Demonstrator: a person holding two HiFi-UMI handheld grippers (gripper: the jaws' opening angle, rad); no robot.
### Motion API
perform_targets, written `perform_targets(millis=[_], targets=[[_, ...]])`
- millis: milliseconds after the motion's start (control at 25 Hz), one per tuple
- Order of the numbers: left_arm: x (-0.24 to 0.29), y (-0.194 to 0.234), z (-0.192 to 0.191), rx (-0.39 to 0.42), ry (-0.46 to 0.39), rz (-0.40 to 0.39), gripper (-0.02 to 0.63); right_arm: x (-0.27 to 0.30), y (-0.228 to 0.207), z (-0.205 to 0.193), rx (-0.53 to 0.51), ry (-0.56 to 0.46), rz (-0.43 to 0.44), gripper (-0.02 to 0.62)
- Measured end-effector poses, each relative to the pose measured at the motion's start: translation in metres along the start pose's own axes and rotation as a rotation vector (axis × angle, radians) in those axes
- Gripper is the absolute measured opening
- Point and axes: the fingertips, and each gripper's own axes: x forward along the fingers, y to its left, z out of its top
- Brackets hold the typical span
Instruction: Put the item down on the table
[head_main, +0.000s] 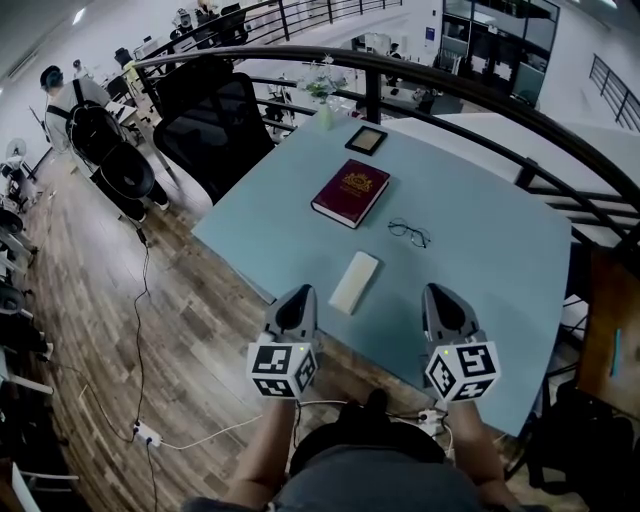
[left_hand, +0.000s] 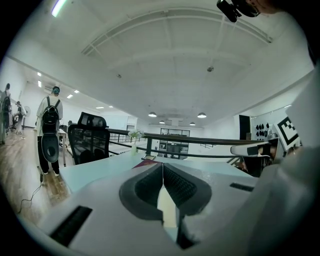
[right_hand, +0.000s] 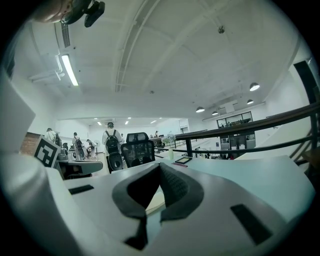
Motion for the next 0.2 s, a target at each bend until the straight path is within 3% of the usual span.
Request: perform_targets(millis=[200], targets=[[0.0, -0.001, -0.0007, -0.003, -0.001, -0.007, 0.009, -0.001, -0.001, 0.001, 0.001, 0.0, 0.001, 0.002]])
